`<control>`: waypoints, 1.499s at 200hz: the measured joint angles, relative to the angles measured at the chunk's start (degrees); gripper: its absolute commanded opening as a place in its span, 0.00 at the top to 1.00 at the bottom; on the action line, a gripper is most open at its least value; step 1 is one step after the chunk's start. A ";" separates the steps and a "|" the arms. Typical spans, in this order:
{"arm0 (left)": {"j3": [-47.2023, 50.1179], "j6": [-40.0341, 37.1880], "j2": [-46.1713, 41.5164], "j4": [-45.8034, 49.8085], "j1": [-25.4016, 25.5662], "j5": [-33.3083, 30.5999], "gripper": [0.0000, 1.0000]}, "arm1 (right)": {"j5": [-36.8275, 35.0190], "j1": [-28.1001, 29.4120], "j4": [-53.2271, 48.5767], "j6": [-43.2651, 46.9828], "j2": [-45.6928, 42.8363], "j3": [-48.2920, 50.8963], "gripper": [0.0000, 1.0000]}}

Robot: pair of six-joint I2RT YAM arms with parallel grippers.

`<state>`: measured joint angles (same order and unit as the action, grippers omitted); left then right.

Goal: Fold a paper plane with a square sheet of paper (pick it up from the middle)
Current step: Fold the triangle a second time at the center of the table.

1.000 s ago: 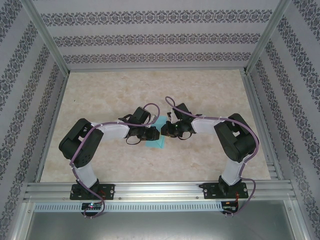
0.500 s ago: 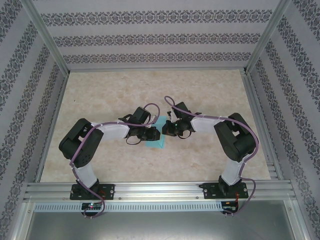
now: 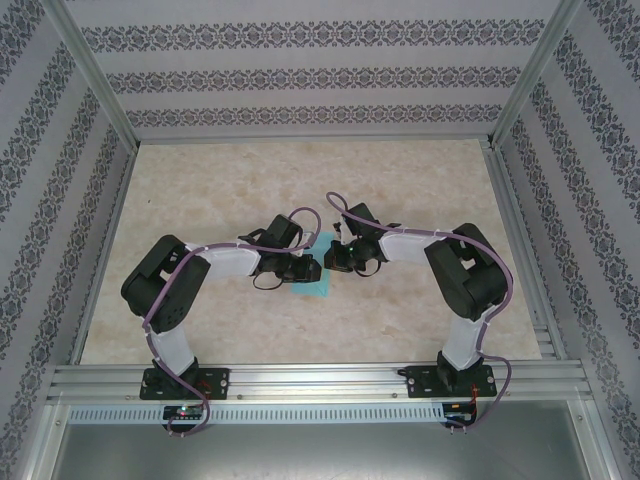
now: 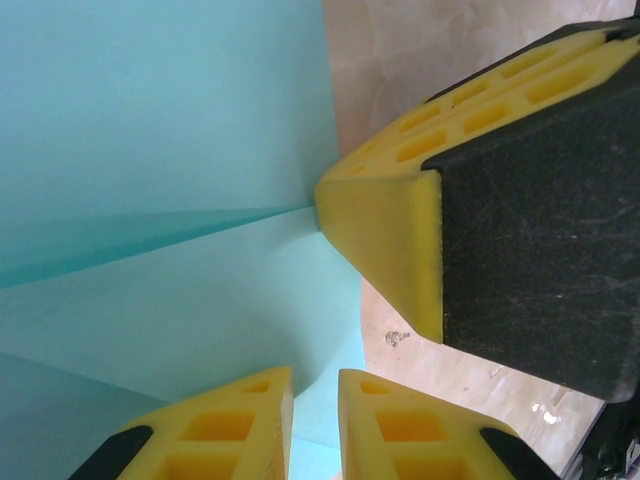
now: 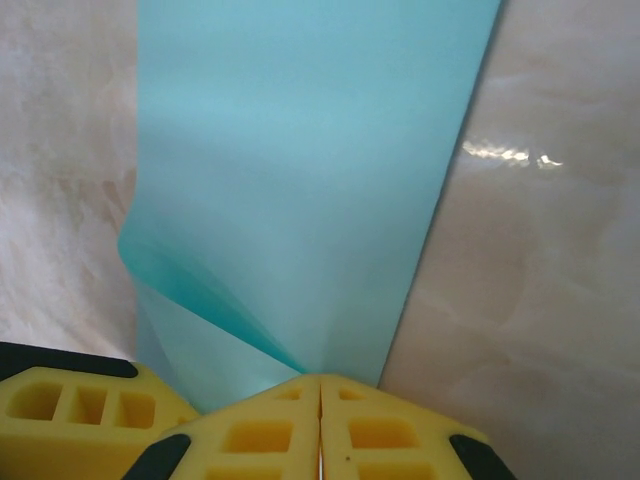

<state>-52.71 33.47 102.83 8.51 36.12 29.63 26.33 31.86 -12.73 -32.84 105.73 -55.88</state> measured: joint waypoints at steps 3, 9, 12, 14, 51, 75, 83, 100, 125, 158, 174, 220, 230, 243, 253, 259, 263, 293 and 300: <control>0.00 0.00 0.00 0.00 0.00 0.02 0.79 | -0.09 0.02 -0.11 0.00 0.02 -0.02 0.91; -0.02 0.00 0.00 0.00 0.00 0.09 0.79 | -0.15 0.02 -0.17 0.00 0.07 -0.04 0.91; -0.07 0.00 0.00 0.00 0.00 0.11 0.79 | -0.15 0.02 -0.20 0.00 0.07 -0.07 0.91; -0.09 0.00 0.00 0.00 0.00 0.13 0.79 | -0.15 0.02 -0.24 0.00 0.09 -0.11 0.91; -0.20 0.02 0.00 -0.15 0.00 0.15 0.78 | -0.59 0.00 -0.37 0.02 0.20 -0.66 0.92; -0.20 0.02 0.00 -0.28 0.00 0.17 0.78 | -0.79 0.00 -0.59 0.02 0.20 -0.66 0.92; -0.20 0.02 0.00 -0.33 0.00 0.17 0.77 | -0.79 0.00 -0.59 0.02 0.20 -0.66 0.92; -0.20 0.02 0.00 -0.35 0.00 0.22 0.77 | -0.81 0.00 -0.59 0.02 0.20 -0.66 0.92; -0.20 0.09 0.00 -0.39 0.00 0.39 0.76 | -0.87 0.00 -0.59 0.02 0.24 -0.68 0.92; -0.20 0.22 0.00 -0.42 0.00 0.59 0.76 | -1.22 0.00 -0.79 0.00 0.76 -1.16 0.92; -0.20 0.22 0.00 -0.44 0.00 0.59 0.76 | -1.33 0.00 -0.79 0.00 0.90 -1.42 0.91; -0.20 0.24 0.00 -0.61 0.00 0.59 0.76 | -1.42 0.00 -0.79 0.02 1.05 -1.57 0.91; -0.20 0.22 0.00 -0.61 0.00 0.59 0.77 | -1.42 0.00 -0.81 0.02 1.11 -1.62 0.91; -0.20 0.24 0.04 -0.61 0.00 0.57 0.77 | -1.42 0.00 -0.81 0.02 1.18 -1.64 0.91; -0.20 0.22 0.17 -0.61 0.00 0.57 0.77 | -1.42 0.00 -0.81 0.02 1.18 -1.64 0.91; -0.24 0.22 0.33 -0.61 0.00 0.57 0.77 | -1.42 0.00 -0.83 0.02 1.18 -1.64 0.91; -0.28 0.24 0.50 -0.61 0.00 0.57 0.77 | -1.42 0.00 -0.83 0.02 1.18 -1.64 0.91; -0.37 0.22 1.57 -0.61 0.00 0.55 0.78 | -1.42 0.00 -0.87 0.02 1.18 -1.64 0.91; -0.42 0.22 1.68 -0.61 0.00 0.55 0.78 | -1.42 0.00 -0.90 0.02 1.18 -1.64 0.91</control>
<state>-53.12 33.69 104.51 7.90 36.12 30.17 24.91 31.86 -13.63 -32.82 106.91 -57.52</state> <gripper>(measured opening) 0.222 0.092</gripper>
